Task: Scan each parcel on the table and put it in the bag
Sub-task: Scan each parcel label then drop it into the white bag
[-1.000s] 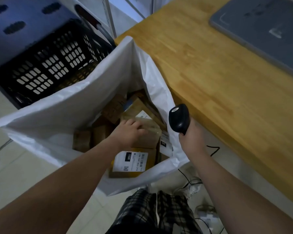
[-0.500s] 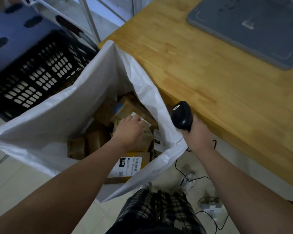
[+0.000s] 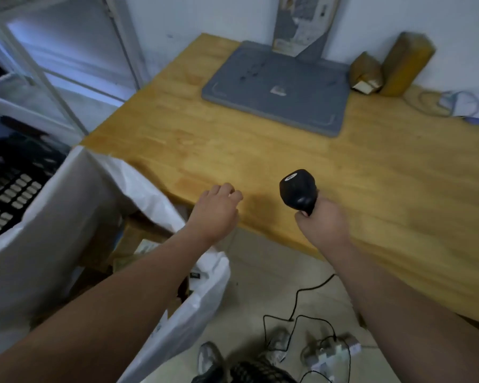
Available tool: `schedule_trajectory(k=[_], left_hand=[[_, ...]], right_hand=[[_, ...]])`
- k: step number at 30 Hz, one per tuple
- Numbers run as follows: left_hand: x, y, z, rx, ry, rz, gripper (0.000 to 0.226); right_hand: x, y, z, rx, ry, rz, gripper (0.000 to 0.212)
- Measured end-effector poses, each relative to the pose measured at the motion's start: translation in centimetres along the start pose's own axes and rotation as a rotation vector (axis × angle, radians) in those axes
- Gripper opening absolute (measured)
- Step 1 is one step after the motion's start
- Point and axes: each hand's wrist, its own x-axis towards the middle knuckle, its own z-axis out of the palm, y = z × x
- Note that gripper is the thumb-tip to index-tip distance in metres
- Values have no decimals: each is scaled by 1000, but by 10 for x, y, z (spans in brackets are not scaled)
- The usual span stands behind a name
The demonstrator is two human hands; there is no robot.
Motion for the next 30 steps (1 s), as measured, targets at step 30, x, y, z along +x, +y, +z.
schedule_trajectory(k=[30], left_hand=[[429, 221, -58, -84, 81, 210, 39]], right_hand=[[305, 168, -243, 12, 348, 89, 17]])
